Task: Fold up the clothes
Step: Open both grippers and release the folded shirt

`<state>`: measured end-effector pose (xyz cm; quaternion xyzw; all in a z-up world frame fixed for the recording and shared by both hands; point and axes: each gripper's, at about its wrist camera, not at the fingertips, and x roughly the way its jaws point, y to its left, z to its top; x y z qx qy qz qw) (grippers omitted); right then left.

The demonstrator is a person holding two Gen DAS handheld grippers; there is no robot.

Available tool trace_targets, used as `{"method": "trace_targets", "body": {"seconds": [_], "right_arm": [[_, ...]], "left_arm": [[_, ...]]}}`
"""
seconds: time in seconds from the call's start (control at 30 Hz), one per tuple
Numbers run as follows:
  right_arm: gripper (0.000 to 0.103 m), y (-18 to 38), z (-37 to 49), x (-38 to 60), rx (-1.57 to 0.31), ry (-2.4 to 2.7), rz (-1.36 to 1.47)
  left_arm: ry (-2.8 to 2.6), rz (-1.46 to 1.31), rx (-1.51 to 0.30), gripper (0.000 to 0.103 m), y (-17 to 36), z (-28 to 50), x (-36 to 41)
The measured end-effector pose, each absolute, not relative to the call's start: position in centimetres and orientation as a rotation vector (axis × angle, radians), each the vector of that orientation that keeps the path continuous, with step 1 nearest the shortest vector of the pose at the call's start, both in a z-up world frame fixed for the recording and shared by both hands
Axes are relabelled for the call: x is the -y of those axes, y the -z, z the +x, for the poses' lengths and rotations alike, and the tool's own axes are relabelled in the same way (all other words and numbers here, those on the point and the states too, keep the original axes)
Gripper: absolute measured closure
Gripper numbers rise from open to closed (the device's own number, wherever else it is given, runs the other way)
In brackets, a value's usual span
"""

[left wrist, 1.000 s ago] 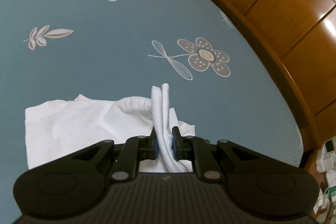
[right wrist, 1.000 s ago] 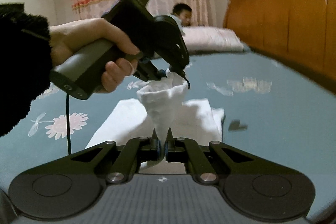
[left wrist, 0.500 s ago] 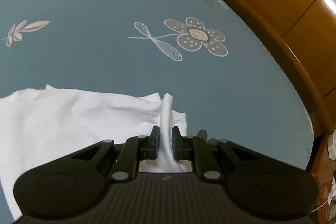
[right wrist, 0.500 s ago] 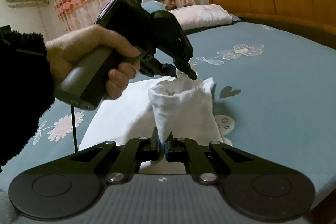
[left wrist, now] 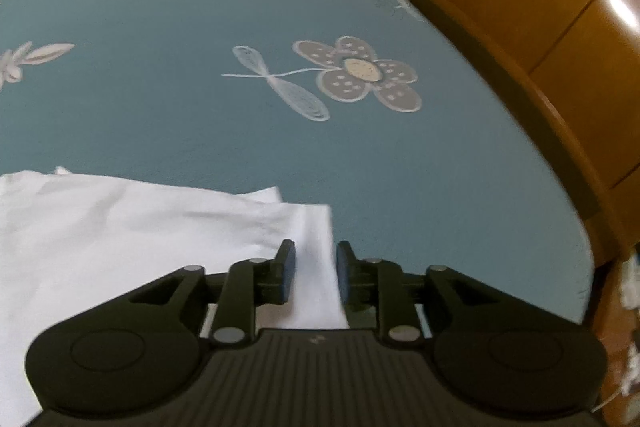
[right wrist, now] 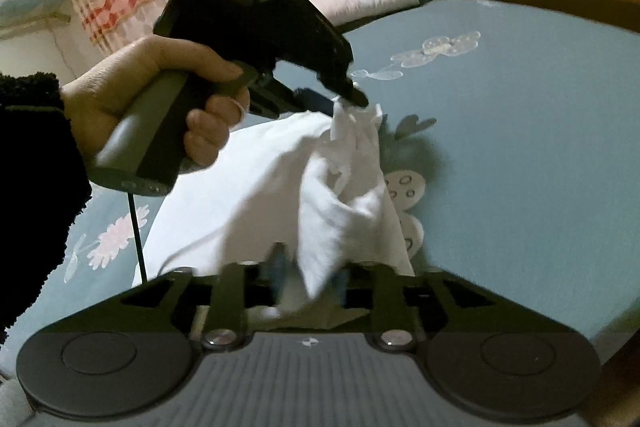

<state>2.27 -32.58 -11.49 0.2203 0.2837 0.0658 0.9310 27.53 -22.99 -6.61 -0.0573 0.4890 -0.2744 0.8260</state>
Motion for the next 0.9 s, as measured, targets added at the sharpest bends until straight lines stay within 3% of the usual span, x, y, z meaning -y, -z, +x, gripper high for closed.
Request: {"method": "trace_targets", "body": {"seconds": [0.1,0.4,0.63,0.9], "right_arm": [[0.058,11.9,2.1,33.2,-0.579,-0.149,0.474],[0.057,13.2,1.9,36.5,-0.552,-0.202,0.714],[0.058,13.7,2.2,36.9,-0.559,-0.207,0.755],[0.058,14.2,2.5,36.9,-0.553,-0.208,0.762]], "left_arm": [[0.621,-0.109,-1.021,0.073,5.5,26.8,22.8],[0.623,0.098,-0.888,0.051,2.5,20.4,16.2],[0.580,0.243,-0.857,0.040,4.5,12.0,9.6],[0.507,0.408,-0.701,0.031,6.7,4.1,7.2]]}}
